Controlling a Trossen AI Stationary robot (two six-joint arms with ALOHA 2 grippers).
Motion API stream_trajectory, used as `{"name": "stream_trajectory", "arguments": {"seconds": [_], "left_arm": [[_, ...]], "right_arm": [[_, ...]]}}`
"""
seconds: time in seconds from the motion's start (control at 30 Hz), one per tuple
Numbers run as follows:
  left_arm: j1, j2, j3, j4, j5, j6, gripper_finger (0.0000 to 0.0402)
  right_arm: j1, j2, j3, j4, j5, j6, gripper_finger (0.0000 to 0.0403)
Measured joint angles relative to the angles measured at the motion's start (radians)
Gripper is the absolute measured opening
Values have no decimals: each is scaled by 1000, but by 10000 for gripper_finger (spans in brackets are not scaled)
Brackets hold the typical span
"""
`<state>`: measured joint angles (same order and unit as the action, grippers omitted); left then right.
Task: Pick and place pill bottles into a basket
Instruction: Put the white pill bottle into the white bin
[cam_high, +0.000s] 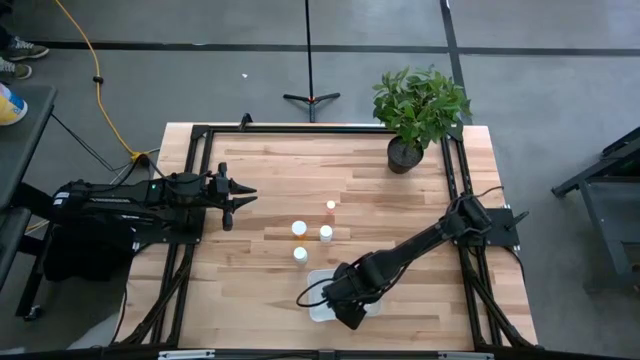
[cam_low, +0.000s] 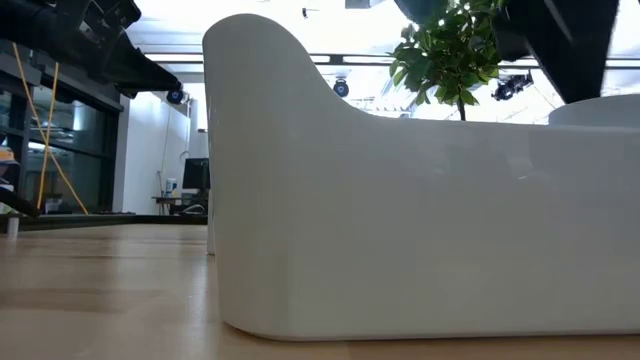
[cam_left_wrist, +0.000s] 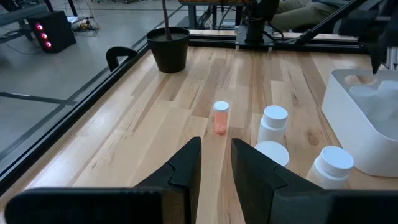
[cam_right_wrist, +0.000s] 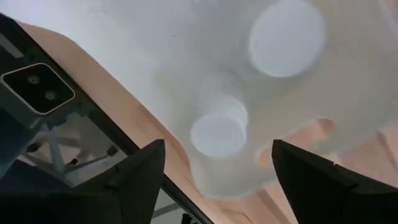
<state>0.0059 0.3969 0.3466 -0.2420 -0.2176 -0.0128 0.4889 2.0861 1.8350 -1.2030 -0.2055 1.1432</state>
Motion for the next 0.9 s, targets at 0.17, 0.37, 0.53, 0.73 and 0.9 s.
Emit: {"name": "stream_trajectory", "arguments": {"seconds": [0.17,0.37,0.53,0.73,0.9], "left_arm": [[0,0,0,0,0,0,124],[0,0,0,0,0,0,124],[0,0,0,0,0,0,124],[0,0,0,0,0,0,124],[0,0,0,0,0,-1,124]], "right_arm": [[-3,0,132,-145,63,-22,286],[-43,0,319,-250,286,-68,287],[-123,0,363,-250,418,-138,287],[-252,0,245,-189,376,-240,287],[-338,0,121,-49,274,-308,287]]}}
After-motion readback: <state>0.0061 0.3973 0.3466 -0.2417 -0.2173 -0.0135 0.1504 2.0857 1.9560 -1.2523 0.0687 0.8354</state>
